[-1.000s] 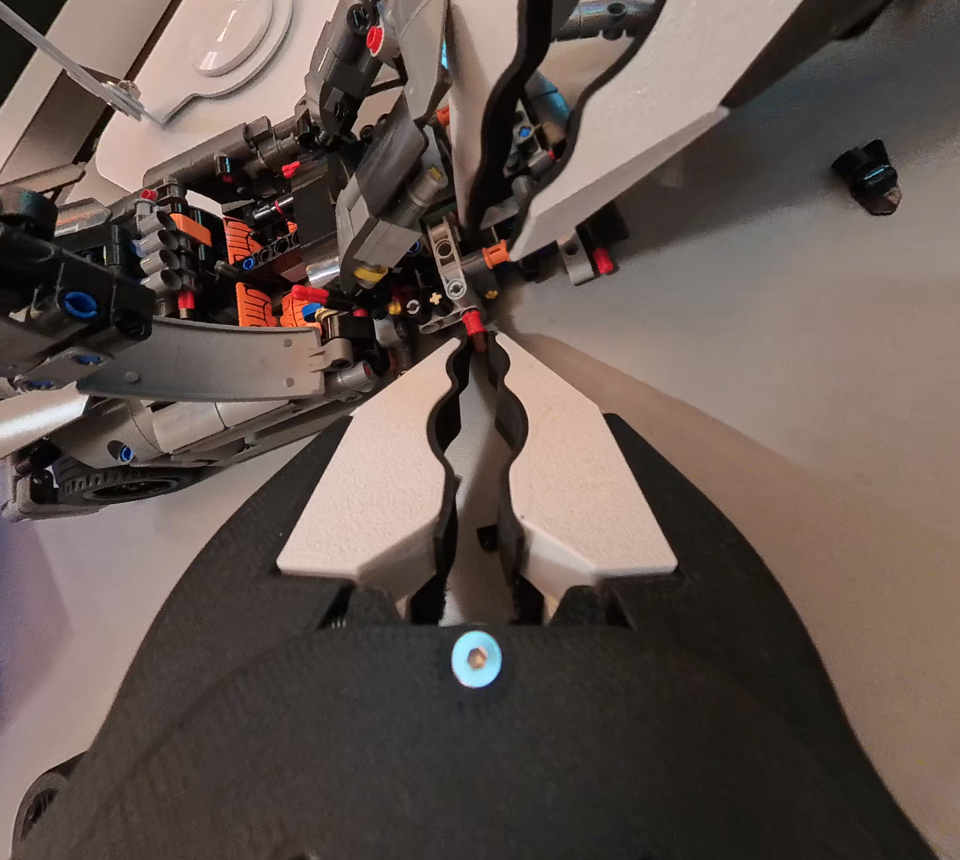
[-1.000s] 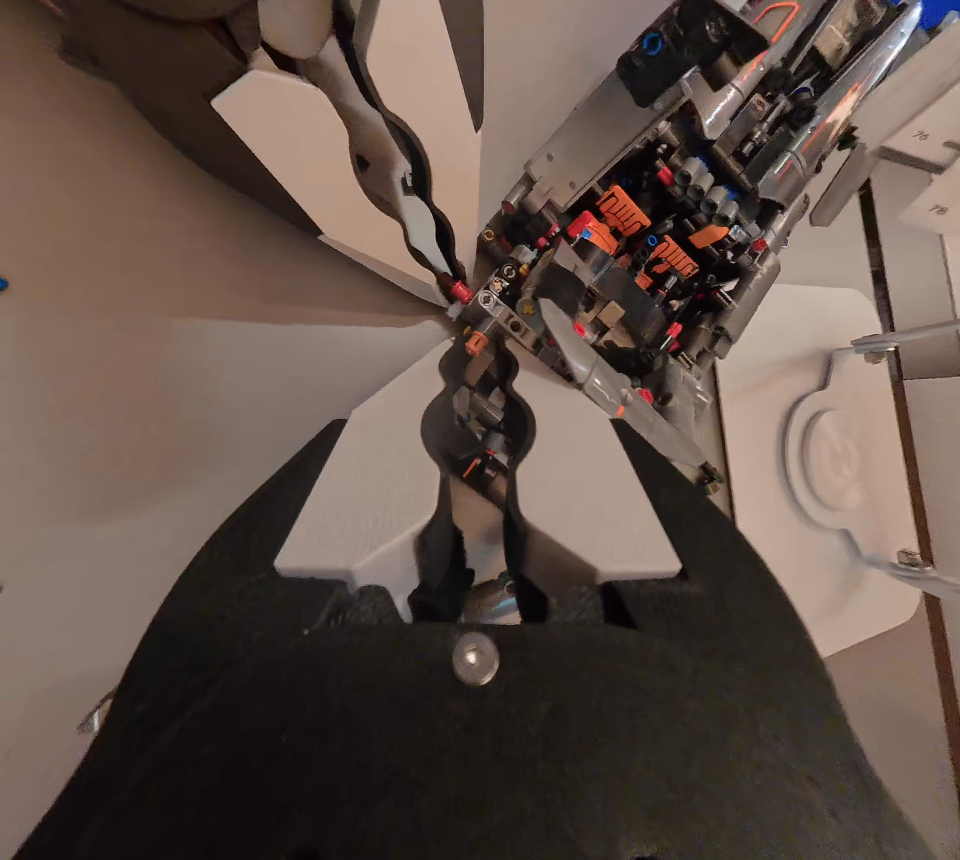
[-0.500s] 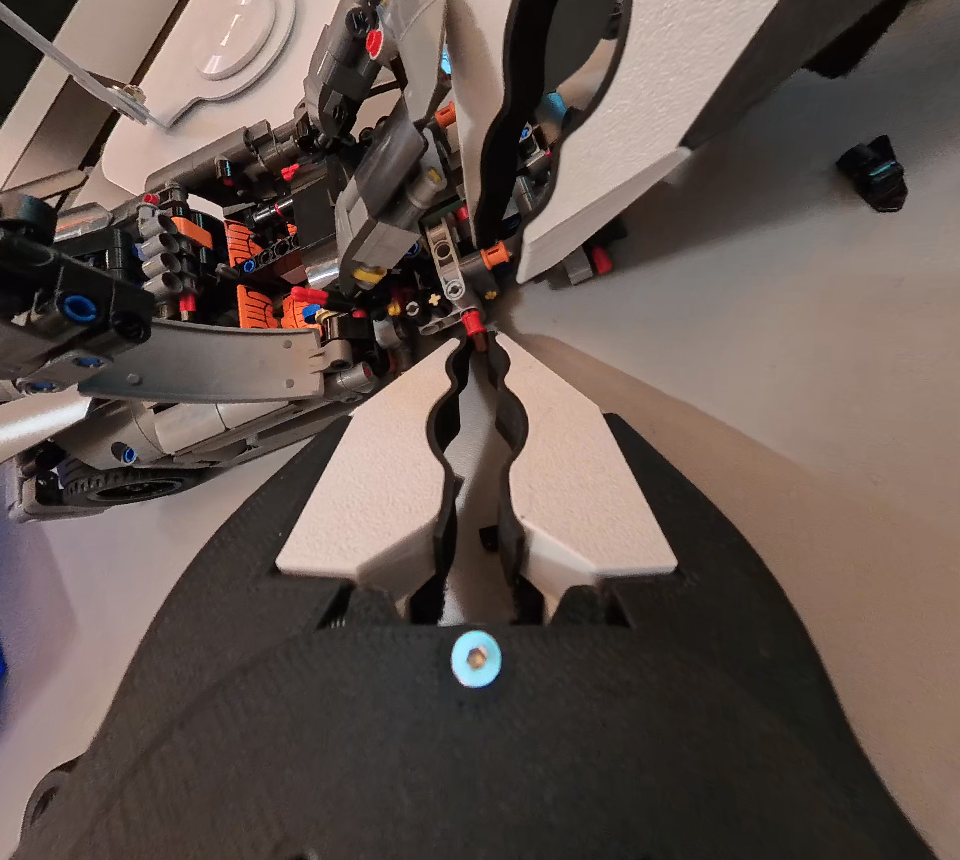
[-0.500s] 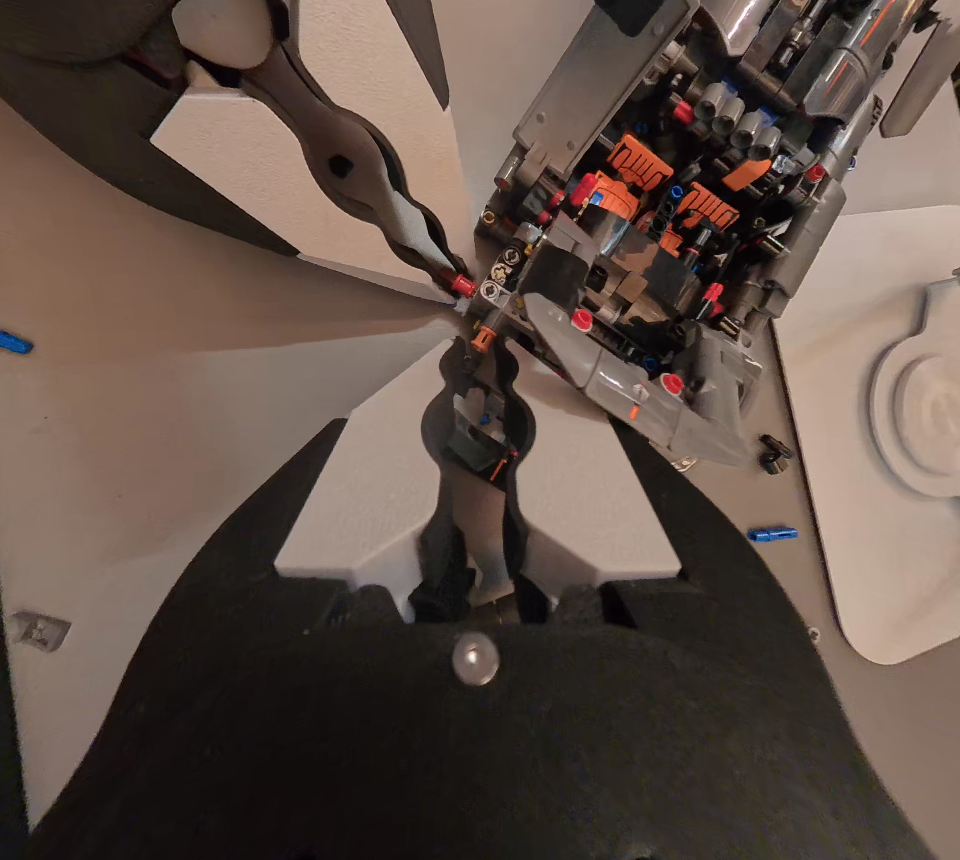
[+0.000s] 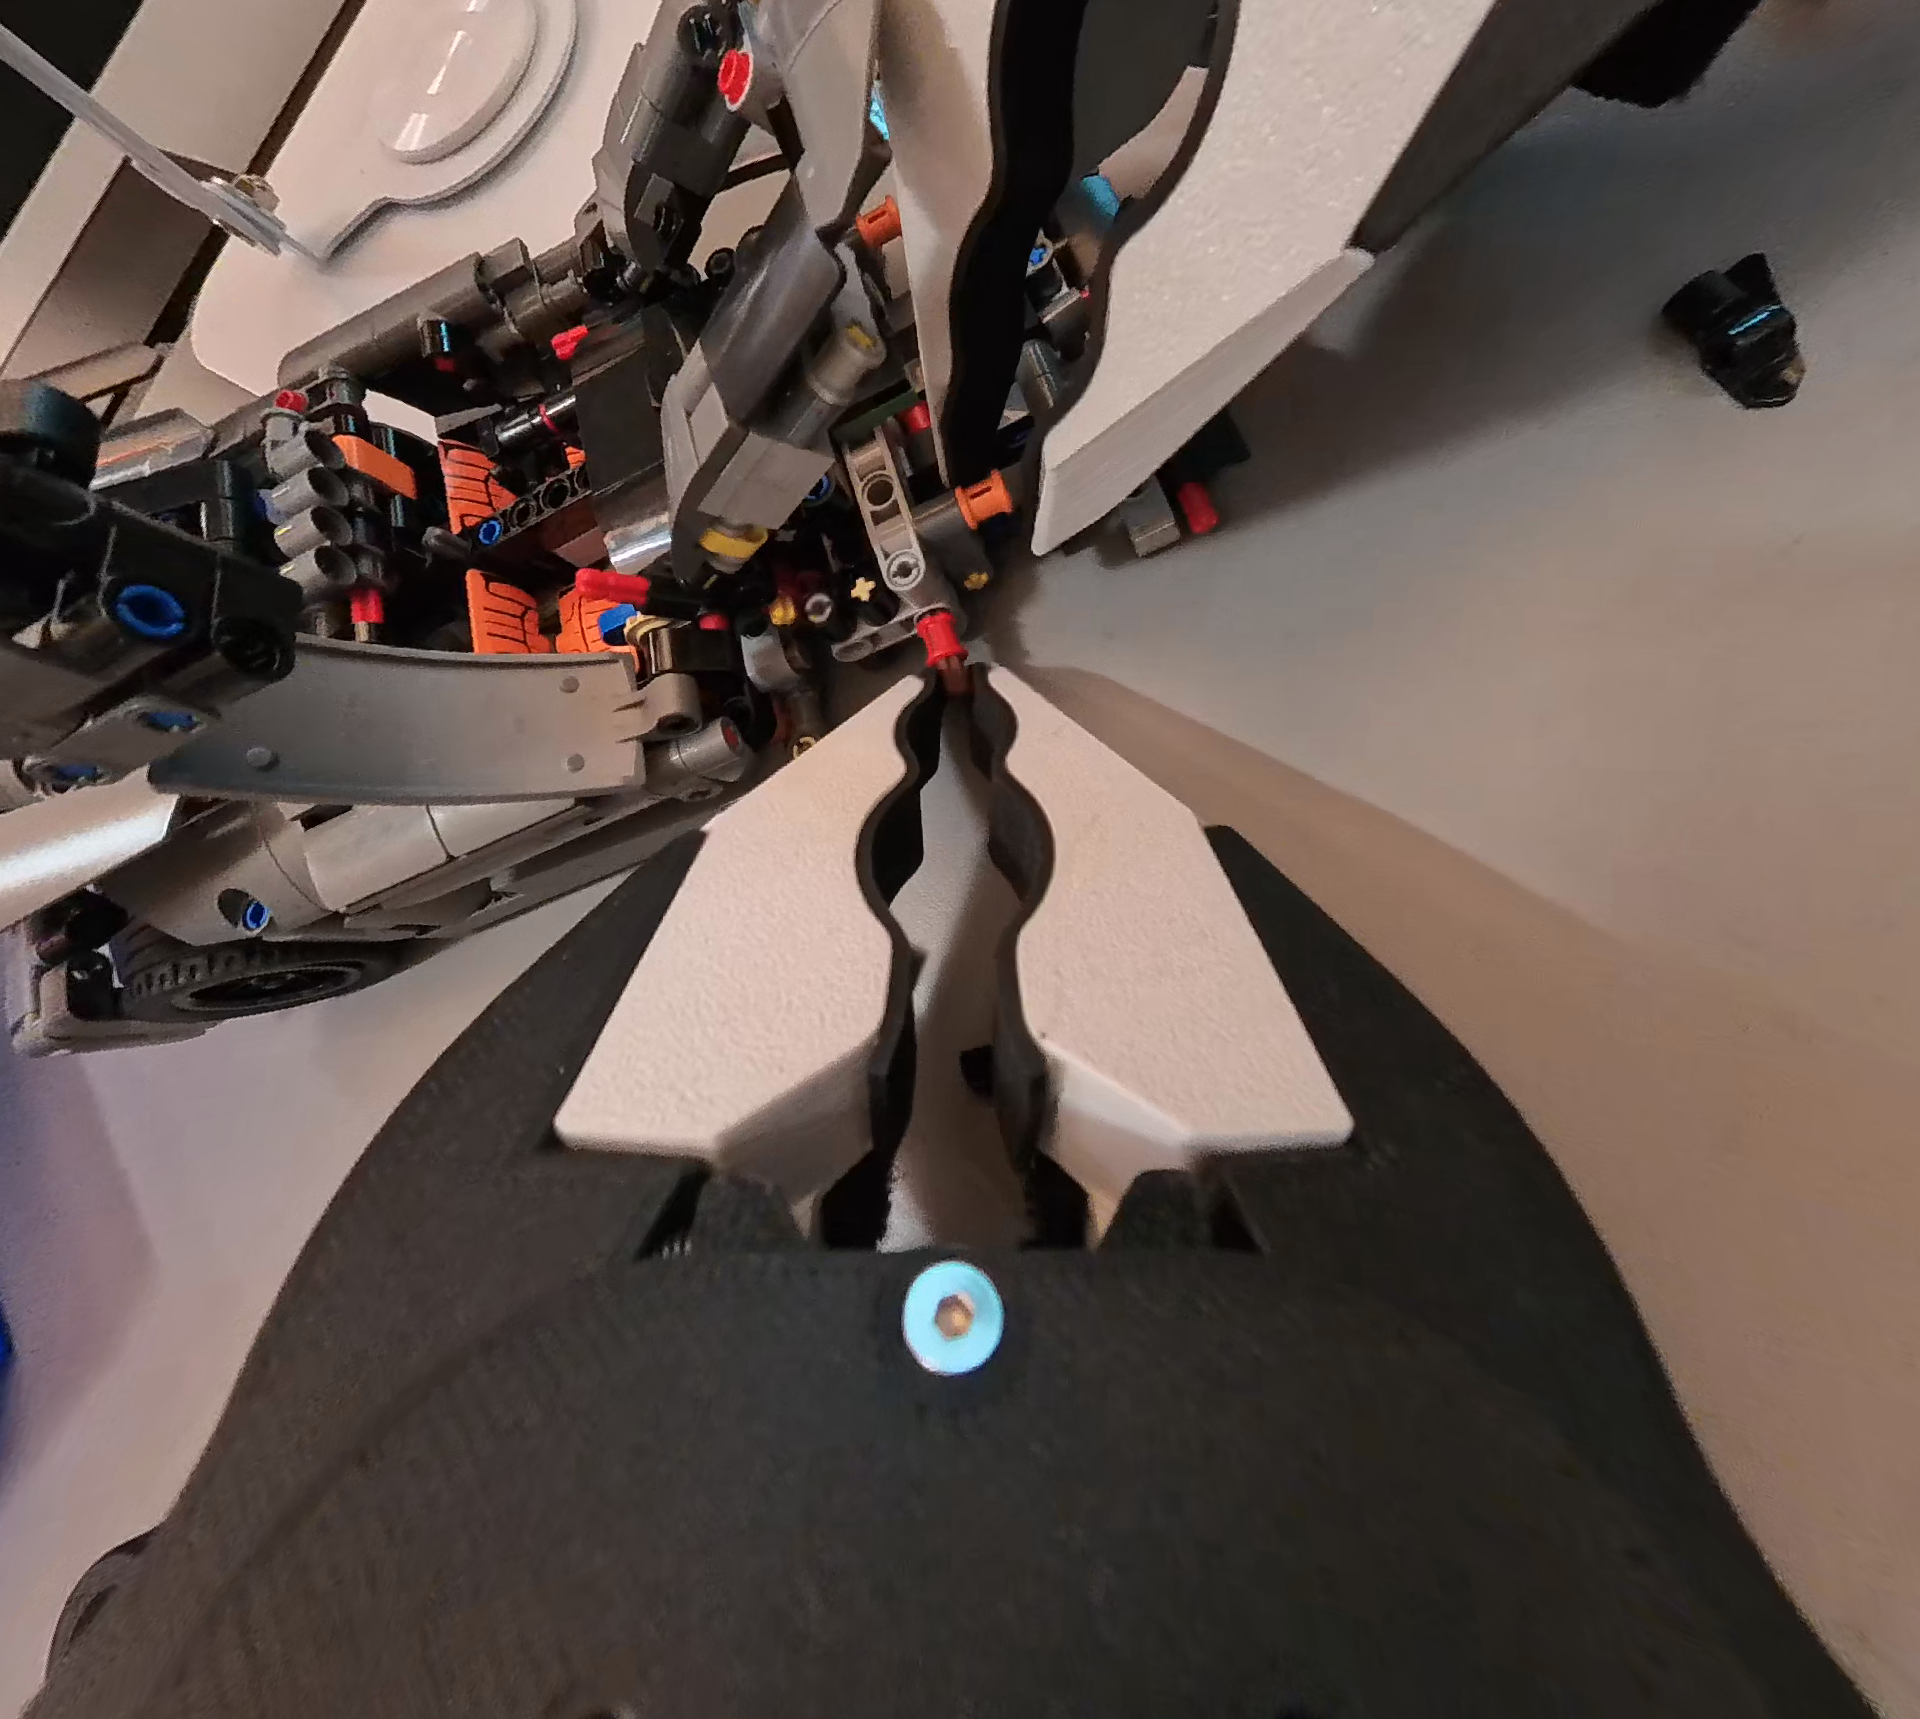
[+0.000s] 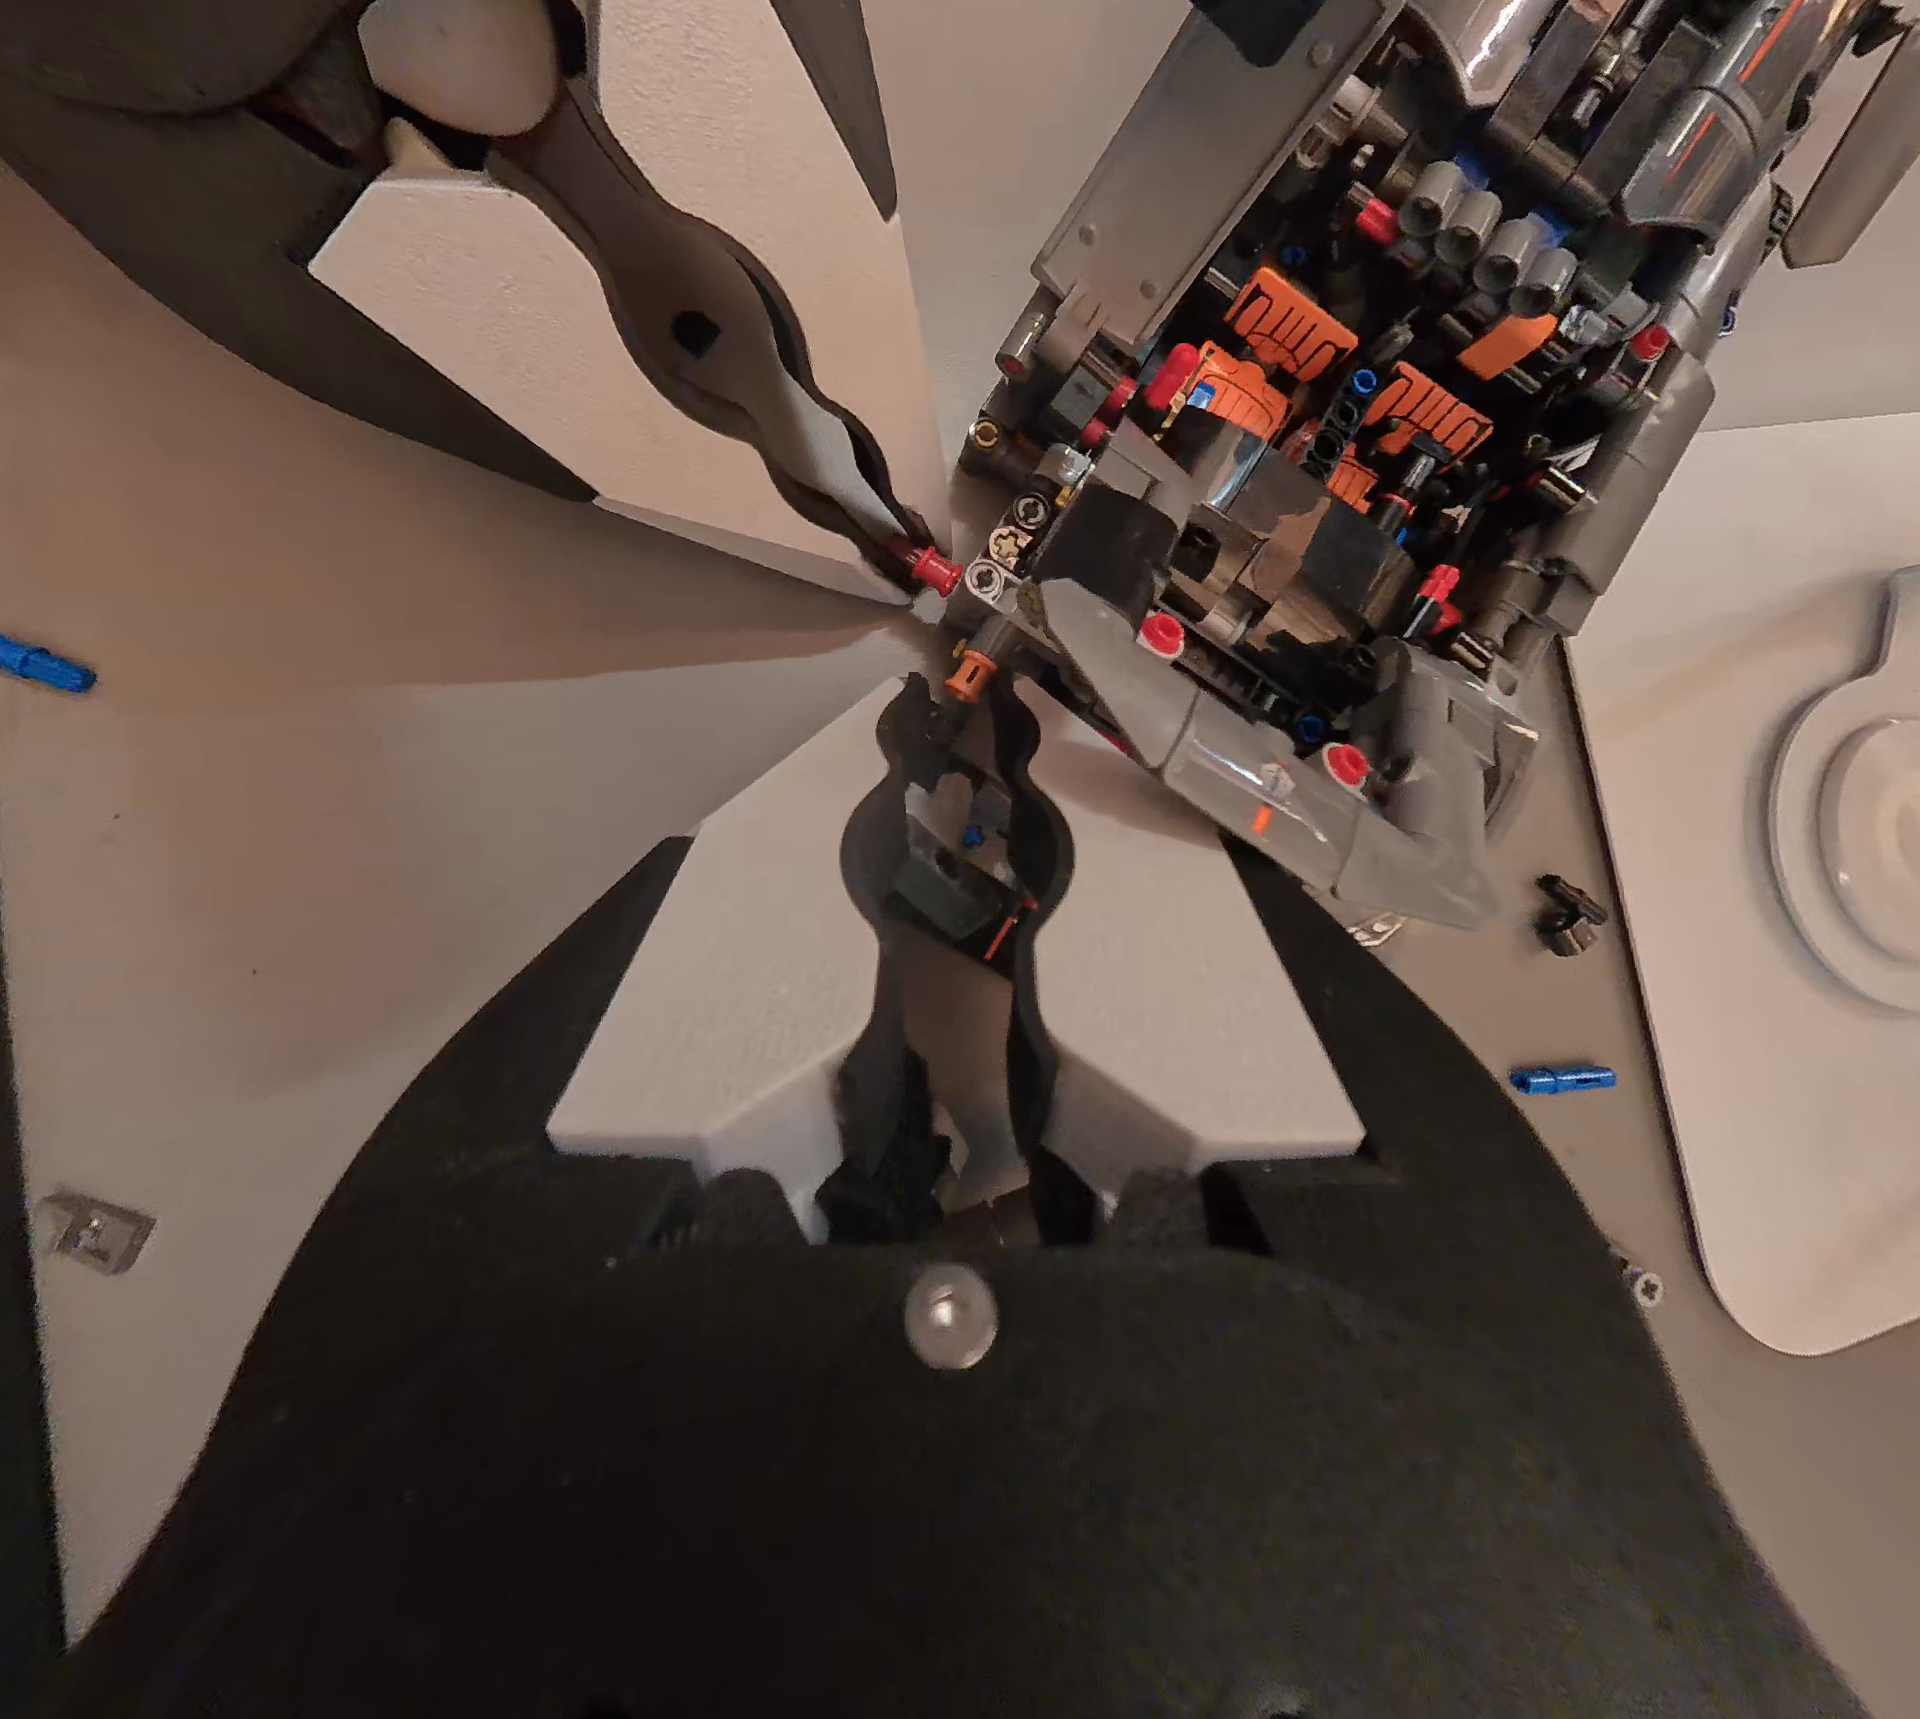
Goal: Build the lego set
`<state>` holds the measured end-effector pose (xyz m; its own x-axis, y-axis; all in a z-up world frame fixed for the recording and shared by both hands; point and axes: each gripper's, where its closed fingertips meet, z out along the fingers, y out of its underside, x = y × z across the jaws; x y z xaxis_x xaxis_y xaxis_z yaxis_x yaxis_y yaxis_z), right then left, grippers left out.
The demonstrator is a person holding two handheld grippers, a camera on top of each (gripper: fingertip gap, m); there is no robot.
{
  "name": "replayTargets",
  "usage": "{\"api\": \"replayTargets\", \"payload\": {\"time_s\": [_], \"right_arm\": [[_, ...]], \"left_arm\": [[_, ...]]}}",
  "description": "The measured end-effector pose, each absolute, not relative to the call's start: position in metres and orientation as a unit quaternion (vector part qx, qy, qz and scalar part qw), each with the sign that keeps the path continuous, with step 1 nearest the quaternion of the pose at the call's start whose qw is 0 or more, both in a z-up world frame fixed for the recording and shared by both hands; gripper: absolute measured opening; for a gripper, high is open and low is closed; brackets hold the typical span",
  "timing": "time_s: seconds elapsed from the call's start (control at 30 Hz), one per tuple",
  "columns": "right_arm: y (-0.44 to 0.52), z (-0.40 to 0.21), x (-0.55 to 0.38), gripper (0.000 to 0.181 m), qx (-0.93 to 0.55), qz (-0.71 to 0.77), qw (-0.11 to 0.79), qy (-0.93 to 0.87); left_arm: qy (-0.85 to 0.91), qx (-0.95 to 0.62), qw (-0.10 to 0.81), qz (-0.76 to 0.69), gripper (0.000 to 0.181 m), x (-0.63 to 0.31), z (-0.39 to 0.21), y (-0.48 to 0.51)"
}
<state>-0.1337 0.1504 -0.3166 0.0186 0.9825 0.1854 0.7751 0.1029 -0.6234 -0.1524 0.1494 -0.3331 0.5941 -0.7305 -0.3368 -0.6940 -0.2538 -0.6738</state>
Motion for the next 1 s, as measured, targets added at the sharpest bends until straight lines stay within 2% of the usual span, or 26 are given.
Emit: {"api": "replayTargets", "payload": {"time_s": [0.3, 0.5, 0.7, 0.8, 1.0], "right_arm": [[0.146, -0.317, -0.121, 0.012, -0.626, 0.175, 0.281, -0.706], [0.15, -0.316, -0.117, 0.013, -0.592, 0.128, 0.315, -0.731], [0.152, -0.307, -0.117, 0.0, -0.545, 0.082, 0.36, -0.753], [0.149, -0.304, -0.114, 0.0, -0.515, 0.07, 0.366, -0.772], [0.154, -0.279, -0.107, 0.0, -0.523, 0.15, 0.373, -0.751]], "left_arm": [[0.471, -0.78, 0.41, -0.034, 0.002, -0.141, -0.333, 0.143], [0.475, -0.778, 0.41, -0.031, 0.0, -0.139, -0.334, 0.143], [0.473, -0.777, 0.414, -0.032, 0.005, -0.136, -0.333, 0.145], [0.469, -0.78, 0.413, -0.033, 0.005, -0.136, -0.333, 0.146], [0.473, -0.778, 0.413, -0.033, 0.004, -0.136, -0.333, 0.146]]}}
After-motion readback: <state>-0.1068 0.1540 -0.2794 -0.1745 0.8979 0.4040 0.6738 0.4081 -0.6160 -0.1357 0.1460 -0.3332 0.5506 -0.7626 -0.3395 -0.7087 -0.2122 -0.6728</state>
